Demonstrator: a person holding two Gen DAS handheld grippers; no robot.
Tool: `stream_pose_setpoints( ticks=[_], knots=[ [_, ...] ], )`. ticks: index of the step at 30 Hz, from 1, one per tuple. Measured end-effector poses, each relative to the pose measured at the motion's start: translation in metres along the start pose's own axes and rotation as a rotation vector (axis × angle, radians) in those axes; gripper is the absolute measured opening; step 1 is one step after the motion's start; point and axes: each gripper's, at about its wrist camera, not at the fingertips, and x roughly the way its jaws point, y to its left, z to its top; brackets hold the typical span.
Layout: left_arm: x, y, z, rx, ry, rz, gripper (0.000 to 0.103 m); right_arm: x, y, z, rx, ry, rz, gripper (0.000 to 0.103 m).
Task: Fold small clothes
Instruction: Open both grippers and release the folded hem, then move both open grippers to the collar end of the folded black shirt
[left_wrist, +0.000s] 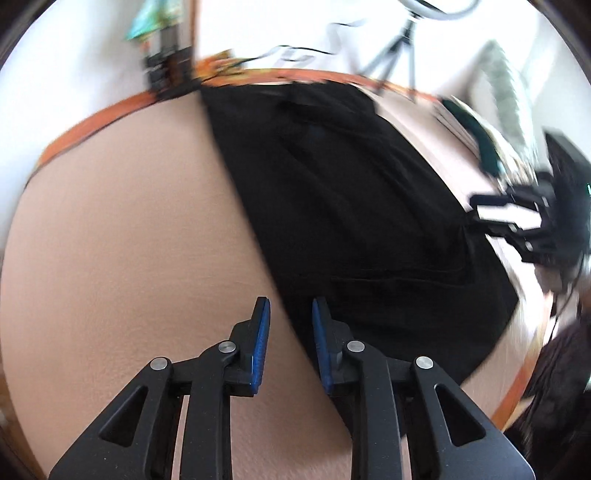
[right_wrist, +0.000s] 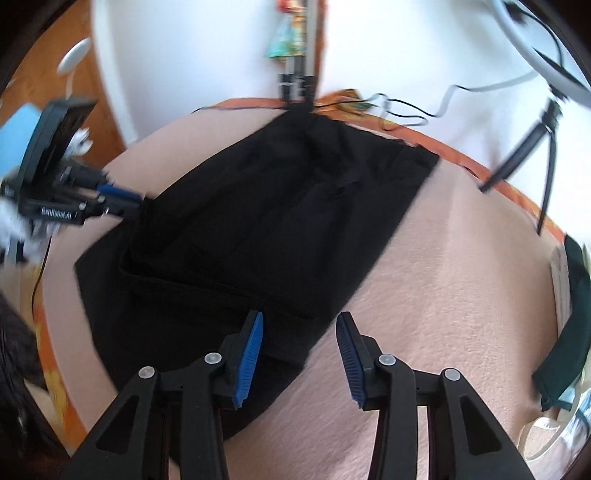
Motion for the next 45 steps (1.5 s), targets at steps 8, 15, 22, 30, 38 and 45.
stream_pose_setpoints(
  ticks=[8,15,22,30,38,45],
  knots=[
    [-0.015,-0.006,-0.003,0.053,-0.041,-0.092,0.056,-0.009,-0.020,-0.006,0.106,-0.025,0.170,0.044],
    [0.004,-0.020,0.010,0.098,-0.033,-0.071,0.052,0.002,-0.009,-0.005,0.078,-0.004,0.186,0.043],
    [0.008,-0.030,0.008,0.150,-0.050,-0.079,0.005,0.002,-0.004,-0.003,0.051,-0.010,0.175,0.015],
    [-0.001,-0.012,0.010,0.058,-0.125,-0.016,0.003,-0.003,-0.012,0.007,0.106,-0.064,0.120,0.002],
    [-0.013,-0.006,0.013,0.029,-0.139,0.054,0.010,-0.013,-0.026,0.013,0.154,-0.089,0.067,0.043],
    [-0.045,0.008,0.020,-0.055,-0.201,0.003,0.010,-0.026,-0.067,0.011,0.310,-0.129,0.080,0.040]
  ],
)
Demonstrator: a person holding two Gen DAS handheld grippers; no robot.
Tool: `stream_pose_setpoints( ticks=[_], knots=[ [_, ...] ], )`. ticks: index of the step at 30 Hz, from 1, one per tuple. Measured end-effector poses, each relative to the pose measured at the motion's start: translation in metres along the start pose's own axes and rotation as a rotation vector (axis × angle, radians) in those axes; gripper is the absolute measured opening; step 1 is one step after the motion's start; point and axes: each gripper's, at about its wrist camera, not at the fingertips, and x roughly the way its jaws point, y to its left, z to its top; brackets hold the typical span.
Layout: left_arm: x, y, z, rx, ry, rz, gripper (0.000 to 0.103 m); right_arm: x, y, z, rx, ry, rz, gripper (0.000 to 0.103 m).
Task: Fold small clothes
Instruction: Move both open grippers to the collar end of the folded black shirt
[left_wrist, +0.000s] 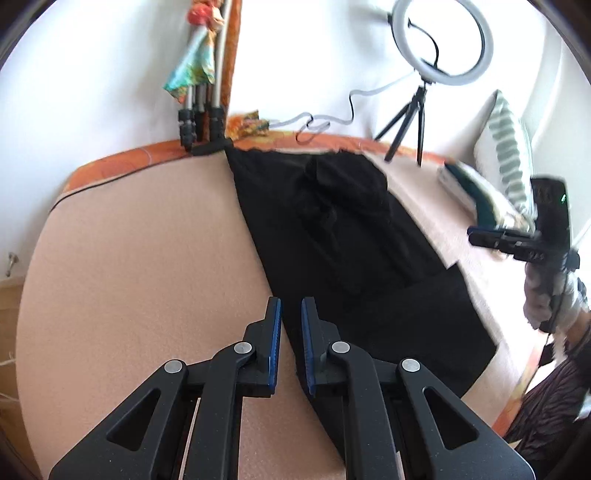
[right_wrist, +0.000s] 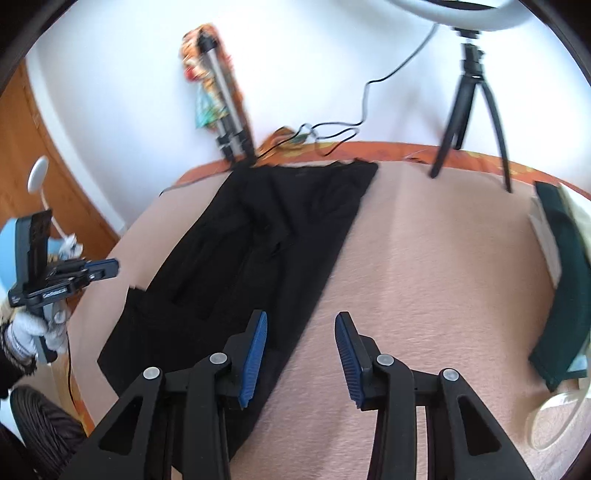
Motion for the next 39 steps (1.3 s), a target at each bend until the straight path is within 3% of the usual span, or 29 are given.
stream_pose_setpoints(
  ticks=[4,8,11,16,22,29,39],
  knots=[
    [-0.012,0.012,0.019,-0.074,-0.032,-0.032,0.010,-0.010,-0.006,0.007,0.023,-0.027,-0.007,0.042],
    [-0.020,0.015,0.049,-0.038,-0.069,-0.002,0.014,-0.014,-0.011,0.019,0.035,-0.039,-0.021,0.042],
    [-0.019,0.022,0.072,-0.043,-0.088,0.016,0.062,-0.011,-0.021,0.034,0.062,-0.053,-0.004,0.042],
    [0.004,0.032,0.107,-0.043,-0.096,0.020,0.062,0.021,-0.044,0.071,0.084,-0.030,0.021,0.042],
    [0.061,0.047,0.135,-0.040,-0.041,0.037,0.062,0.077,-0.072,0.112,0.107,0.001,0.032,0.042],
    [0.130,0.070,0.144,-0.059,0.036,0.005,0.062,0.128,-0.084,0.134,0.097,0.039,0.041,0.042],
    [0.185,0.072,0.160,-0.033,0.072,-0.026,0.062,0.168,-0.087,0.158,0.040,0.067,0.031,0.038]
  ],
)
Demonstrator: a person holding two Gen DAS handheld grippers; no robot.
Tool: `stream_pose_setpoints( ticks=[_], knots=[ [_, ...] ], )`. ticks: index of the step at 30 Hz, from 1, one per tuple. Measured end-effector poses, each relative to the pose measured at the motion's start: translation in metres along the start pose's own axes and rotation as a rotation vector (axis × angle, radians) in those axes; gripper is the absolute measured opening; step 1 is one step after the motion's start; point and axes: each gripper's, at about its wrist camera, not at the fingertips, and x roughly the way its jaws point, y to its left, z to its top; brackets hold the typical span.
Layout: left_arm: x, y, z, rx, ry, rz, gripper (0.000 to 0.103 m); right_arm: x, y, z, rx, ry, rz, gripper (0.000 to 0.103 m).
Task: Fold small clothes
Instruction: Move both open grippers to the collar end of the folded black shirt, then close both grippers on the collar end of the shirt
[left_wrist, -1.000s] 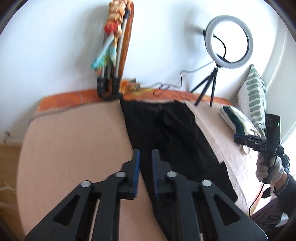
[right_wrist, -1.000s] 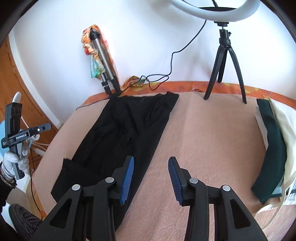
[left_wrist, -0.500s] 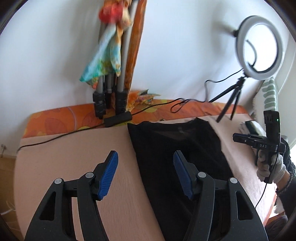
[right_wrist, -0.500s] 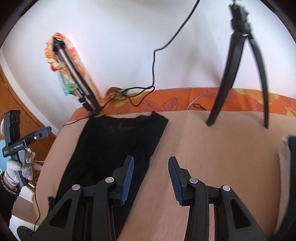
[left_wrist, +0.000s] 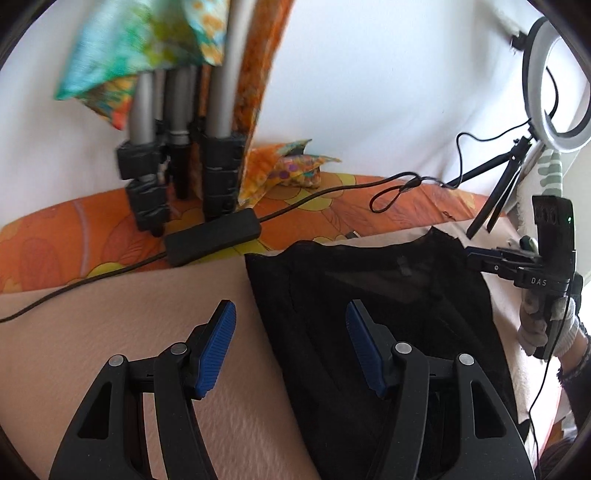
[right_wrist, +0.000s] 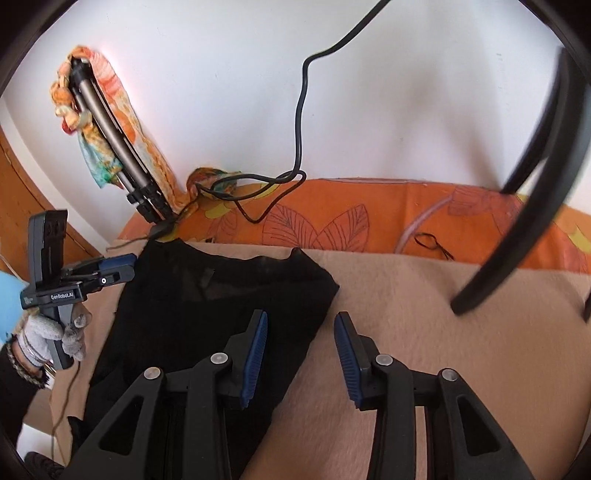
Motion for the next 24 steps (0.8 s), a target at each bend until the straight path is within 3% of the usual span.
stream_pose_setpoints(
  ticks=[3,7,10,11,15,17,24],
  knots=[
    [0.011,-0.006,0.003,0.049,0.015,0.046,0.062,0.008,0.003,0.005,-0.027,0.005,-0.013,0.037],
    [0.018,-0.005,0.010,0.041,0.007,0.040,0.062,0.019,0.008,0.016,-0.064,0.009,-0.036,0.036],
    [0.021,-0.005,0.013,0.028,-0.005,0.036,0.059,0.023,0.011,0.020,-0.083,0.012,-0.044,0.029],
    [0.023,-0.006,0.014,0.035,-0.006,0.038,0.055,0.024,0.012,0.021,-0.086,0.015,-0.041,0.027],
    [0.027,-0.010,0.016,0.063,-0.008,0.033,0.010,0.027,0.014,0.023,-0.096,0.024,-0.049,0.019],
    [0.028,-0.007,0.017,0.045,-0.013,0.019,0.008,0.028,0.015,0.023,-0.094,0.025,-0.056,0.008],
    [0.011,-0.006,0.017,0.018,-0.045,-0.041,0.004,0.013,0.016,0.027,-0.060,-0.012,-0.026,0.003]
  ],
)
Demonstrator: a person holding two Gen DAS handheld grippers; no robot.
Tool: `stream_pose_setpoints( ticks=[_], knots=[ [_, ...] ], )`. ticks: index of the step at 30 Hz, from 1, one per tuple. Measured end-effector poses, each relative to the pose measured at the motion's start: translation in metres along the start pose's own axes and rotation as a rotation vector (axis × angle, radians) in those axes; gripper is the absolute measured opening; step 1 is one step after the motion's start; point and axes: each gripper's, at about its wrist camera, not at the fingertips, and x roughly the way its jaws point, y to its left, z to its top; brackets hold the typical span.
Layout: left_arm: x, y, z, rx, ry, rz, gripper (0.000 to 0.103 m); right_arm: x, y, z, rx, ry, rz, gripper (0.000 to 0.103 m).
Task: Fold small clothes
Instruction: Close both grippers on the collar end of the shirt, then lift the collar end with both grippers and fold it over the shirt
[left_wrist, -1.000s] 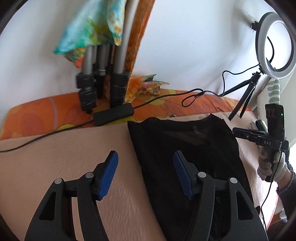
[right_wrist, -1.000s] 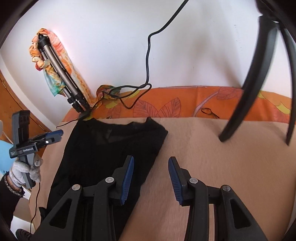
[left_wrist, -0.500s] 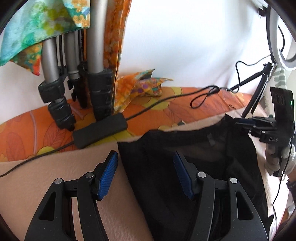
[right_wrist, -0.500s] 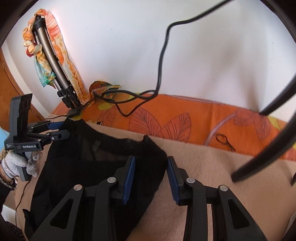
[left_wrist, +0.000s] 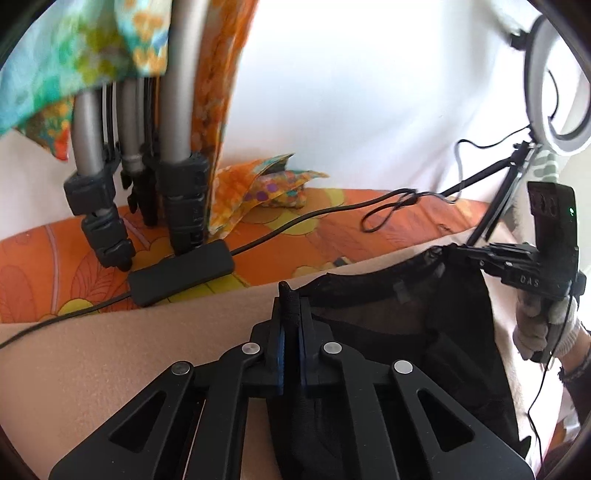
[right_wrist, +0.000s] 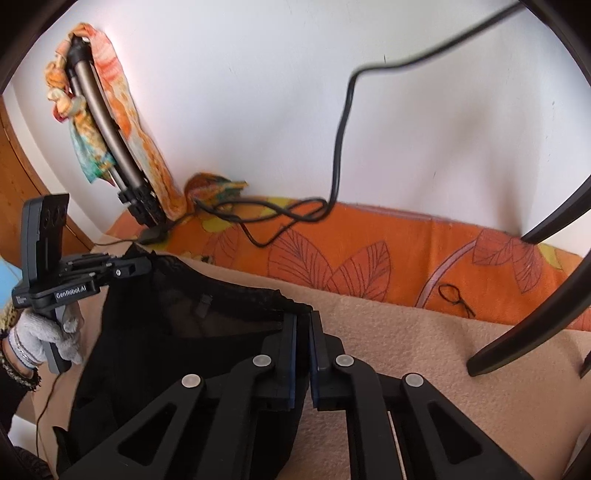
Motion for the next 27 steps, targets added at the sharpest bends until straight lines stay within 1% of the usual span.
stream_pose_setpoints(
  ticks=[5,10,14,19,27],
  knots=[
    [-0.024,-0.012,0.002,0.014,-0.026,-0.031,0.004,-0.024,0.008,0.004,-0.007,-0.035,0.025,0.003],
    [-0.051,-0.031,0.001,0.056,-0.047,-0.031,0.004,-0.053,0.023,0.006,-0.020,-0.058,0.032,0.003],
    [-0.072,-0.046,-0.005,0.079,-0.059,-0.030,0.004,-0.076,0.040,0.002,-0.039,-0.073,0.039,0.003],
    [-0.104,-0.060,-0.019,0.088,-0.080,-0.045,0.004,-0.103,0.069,-0.009,-0.072,-0.084,0.044,0.003],
    [-0.157,-0.085,-0.054,0.108,-0.091,-0.072,0.003,-0.151,0.110,-0.044,-0.104,-0.097,0.054,0.002]
  ],
)
